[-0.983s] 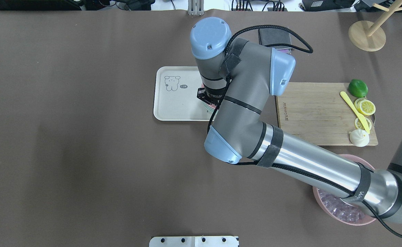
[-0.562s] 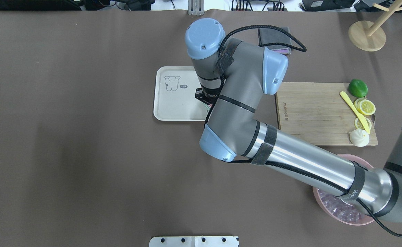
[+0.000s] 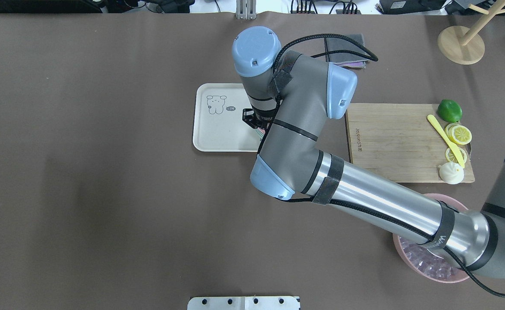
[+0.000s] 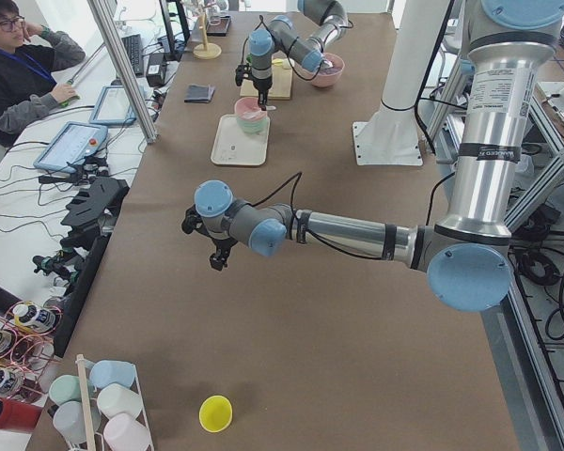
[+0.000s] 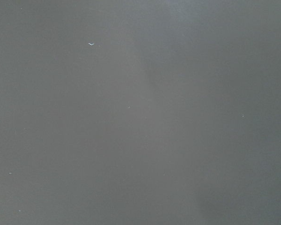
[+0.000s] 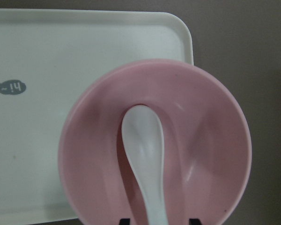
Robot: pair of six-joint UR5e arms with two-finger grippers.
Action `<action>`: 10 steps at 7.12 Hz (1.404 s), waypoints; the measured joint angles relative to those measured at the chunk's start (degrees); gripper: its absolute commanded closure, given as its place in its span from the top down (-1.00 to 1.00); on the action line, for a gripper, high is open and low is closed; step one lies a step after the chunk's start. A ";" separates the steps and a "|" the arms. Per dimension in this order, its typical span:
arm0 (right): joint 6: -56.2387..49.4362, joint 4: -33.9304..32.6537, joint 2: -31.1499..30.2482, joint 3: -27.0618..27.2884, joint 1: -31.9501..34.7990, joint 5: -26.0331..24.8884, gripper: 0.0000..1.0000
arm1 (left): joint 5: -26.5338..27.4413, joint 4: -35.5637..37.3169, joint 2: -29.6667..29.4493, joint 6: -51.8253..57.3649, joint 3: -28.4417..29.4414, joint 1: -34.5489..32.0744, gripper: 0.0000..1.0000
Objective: Stack pink bowl on green and place spoon
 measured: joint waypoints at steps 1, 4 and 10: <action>-0.04 0.71 0.01 -0.45 0.27 0.06 0.99 | 0.02 0.00 0.05 0.01 0.01 0.00 0.98; -3.75 1.18 -0.78 -0.68 5.34 4.48 1.00 | 0.18 1.42 0.56 0.29 0.39 -0.49 0.98; -29.25 8.38 -14.38 1.21 27.50 17.50 1.00 | 4.43 20.14 8.49 21.68 -4.16 -15.22 0.98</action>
